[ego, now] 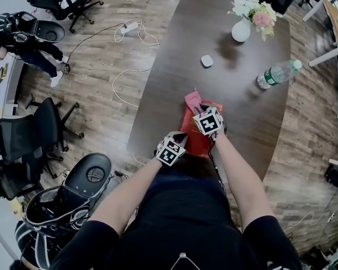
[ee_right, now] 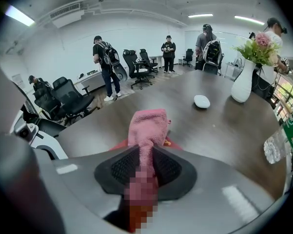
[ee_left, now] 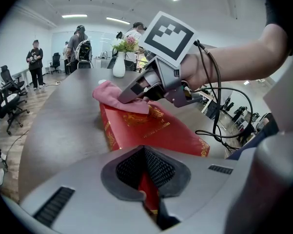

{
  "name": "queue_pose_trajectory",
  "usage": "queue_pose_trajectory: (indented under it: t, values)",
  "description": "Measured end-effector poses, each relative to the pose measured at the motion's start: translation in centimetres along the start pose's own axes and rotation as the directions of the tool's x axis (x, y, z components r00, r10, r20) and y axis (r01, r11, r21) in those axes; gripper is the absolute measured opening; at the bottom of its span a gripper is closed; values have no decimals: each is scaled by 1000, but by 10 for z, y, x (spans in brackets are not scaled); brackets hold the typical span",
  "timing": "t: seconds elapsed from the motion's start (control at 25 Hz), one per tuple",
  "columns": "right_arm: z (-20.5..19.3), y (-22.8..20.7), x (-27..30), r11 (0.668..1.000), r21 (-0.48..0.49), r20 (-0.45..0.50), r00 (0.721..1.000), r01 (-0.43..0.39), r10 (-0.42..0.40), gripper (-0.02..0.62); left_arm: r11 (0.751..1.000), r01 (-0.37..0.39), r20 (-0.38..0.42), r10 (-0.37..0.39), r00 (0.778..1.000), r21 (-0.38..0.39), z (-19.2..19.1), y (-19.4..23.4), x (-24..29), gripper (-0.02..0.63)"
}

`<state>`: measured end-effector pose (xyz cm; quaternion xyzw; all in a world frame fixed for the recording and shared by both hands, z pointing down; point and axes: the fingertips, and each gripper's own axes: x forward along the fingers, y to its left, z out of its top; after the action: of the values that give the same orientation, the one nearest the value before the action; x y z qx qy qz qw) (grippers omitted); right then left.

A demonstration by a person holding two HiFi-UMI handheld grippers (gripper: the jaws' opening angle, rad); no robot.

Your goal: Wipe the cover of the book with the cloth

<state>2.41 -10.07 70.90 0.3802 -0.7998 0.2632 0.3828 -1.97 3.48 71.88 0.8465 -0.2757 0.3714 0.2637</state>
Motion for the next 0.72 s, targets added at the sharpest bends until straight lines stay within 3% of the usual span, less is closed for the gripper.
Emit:
queue_pose_trajectory:
  t: [0.72]
  values:
    - [16, 22, 18, 997, -49, 1, 999, -53, 53, 94, 1000, 3, 10, -3, 1000, 9, 3, 0, 2, -5]
